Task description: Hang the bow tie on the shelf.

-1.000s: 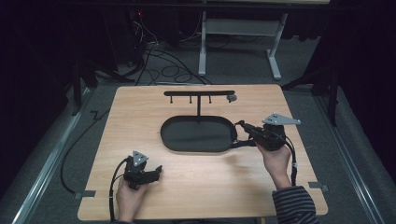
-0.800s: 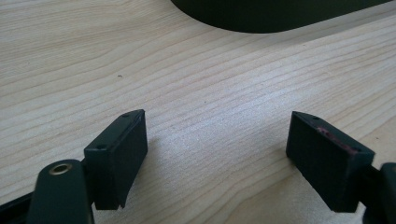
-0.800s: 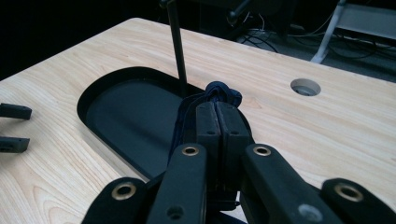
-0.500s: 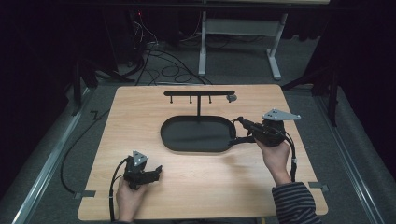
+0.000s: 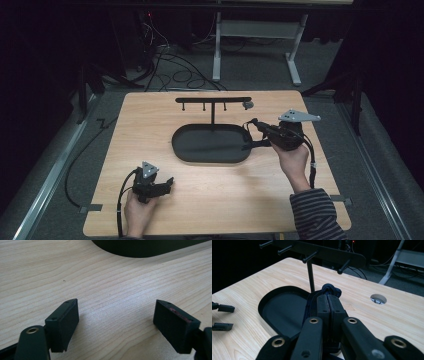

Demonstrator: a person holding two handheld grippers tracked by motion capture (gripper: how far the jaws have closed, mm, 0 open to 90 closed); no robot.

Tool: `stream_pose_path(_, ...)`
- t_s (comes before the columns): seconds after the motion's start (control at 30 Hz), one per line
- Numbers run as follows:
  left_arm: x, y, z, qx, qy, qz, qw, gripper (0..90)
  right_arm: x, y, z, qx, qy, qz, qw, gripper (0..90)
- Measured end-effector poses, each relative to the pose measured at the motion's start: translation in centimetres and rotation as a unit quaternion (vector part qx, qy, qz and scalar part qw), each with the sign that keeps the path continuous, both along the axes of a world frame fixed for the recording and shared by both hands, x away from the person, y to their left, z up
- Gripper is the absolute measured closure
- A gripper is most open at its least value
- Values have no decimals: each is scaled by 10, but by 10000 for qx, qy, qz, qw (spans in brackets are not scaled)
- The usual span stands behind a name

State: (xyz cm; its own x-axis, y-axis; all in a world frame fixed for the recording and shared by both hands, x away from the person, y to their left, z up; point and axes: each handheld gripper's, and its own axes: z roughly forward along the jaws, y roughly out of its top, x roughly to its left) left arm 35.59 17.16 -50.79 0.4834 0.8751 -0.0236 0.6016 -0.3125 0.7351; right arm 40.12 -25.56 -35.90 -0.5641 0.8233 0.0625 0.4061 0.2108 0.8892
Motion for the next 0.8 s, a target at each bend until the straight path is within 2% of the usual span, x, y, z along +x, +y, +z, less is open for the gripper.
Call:
stream_pose_path(0.43,0,0,0,-6,5,-1,10000,210,14,9,11,63,-64,66,9999,900)
stream_pose_path(0.8,0,1,0,-34,14,-3,10000,210,30,14,19,112,-60,8,9999,900)
